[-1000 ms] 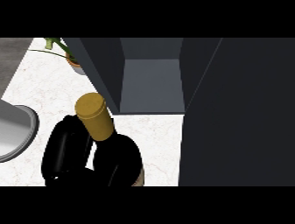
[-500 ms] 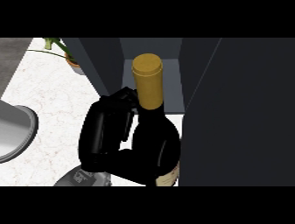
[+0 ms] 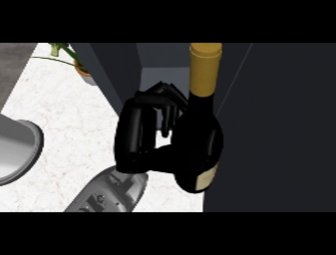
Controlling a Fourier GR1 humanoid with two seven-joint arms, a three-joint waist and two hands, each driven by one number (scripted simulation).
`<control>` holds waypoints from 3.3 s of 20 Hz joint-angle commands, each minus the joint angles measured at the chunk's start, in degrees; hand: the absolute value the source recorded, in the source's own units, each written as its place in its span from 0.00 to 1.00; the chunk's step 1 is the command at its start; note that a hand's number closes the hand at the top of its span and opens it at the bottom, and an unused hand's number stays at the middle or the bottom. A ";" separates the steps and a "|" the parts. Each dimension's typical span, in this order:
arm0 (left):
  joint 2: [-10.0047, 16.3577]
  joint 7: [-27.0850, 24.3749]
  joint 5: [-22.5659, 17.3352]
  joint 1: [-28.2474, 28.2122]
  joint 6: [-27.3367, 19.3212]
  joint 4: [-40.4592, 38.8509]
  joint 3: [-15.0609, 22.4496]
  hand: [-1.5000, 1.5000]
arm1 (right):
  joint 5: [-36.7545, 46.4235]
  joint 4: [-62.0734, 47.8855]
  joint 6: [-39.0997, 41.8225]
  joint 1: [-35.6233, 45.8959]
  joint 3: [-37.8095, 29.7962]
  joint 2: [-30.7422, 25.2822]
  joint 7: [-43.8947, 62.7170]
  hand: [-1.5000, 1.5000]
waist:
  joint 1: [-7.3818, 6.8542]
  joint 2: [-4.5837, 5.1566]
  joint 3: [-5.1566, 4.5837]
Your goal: Pick up the wine, place it into the cabinet and close the cabinet
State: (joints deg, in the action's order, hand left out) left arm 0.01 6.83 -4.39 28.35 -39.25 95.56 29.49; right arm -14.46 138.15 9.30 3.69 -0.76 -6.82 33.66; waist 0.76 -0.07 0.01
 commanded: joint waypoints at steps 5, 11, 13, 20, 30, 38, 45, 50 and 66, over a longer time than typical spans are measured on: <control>-0.01 -6.14 -3.47 3.60 -4.08 -8.31 0.38 1.00 | -6.96 7.74 -0.27 -0.59 -4.17 -1.21 3.39 0.00 | 0.30 0.07 -0.01; -0.01 -9.31 -8.65 3.47 -6.87 -9.02 1.93 1.00 | -6.35 6.15 1.62 -0.36 -4.50 -1.68 2.38 0.00 | 0.16 0.06 -0.01; -0.01 -10.52 -8.75 0.88 -3.81 -8.12 -0.77 1.00 | -11.18 7.79 0.84 -0.22 -7.54 -2.68 5.10 0.00 | 0.10 0.00 -0.01; -0.01 -18.18 -12.76 1.22 -5.21 -16.45 1.57 1.00 | -5.51 8.27 2.25 -5.08 -3.17 0.16 0.99 0.00 | 0.29 0.03 0.01; 0.00 -24.68 -9.00 0.82 -2.97 -24.14 -1.27 1.00 | -2.17 6.18 1.74 -3.02 -0.15 0.88 -0.01 0.00 | -0.24 0.02 -0.01; -0.01 -32.29 -14.98 2.79 -1.34 -29.67 -5.67 1.00 | -9.22 8.19 1.81 -1.18 -5.19 -2.69 4.86 0.00 | 0.12 0.05 -0.04; 0.03 -28.80 -16.06 6.19 2.84 -35.08 -9.68 1.00 | -3.85 6.81 -0.45 -0.39 -0.71 0.94 3.52 0.00 | -0.05 0.05 -0.03; 0.02 -29.58 -19.46 11.89 5.63 -42.68 -12.85 1.00 | -8.12 8.91 -0.69 0.95 -4.14 -1.73 6.37 0.00 | 0.82 0.16 -0.04; 0.48 -37.66 -16.89 26.14 6.47 -63.09 -20.72 1.00 | -5.16 6.23 1.62 -1.57 -1.52 0.35 1.48 0.00 | 0.95 0.34 -0.03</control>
State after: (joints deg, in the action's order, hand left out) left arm 0.21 -28.77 -22.27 49.81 -32.75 37.21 11.20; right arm -16.92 137.24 11.36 4.23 -3.04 -6.88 32.91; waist 1.47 0.24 -0.02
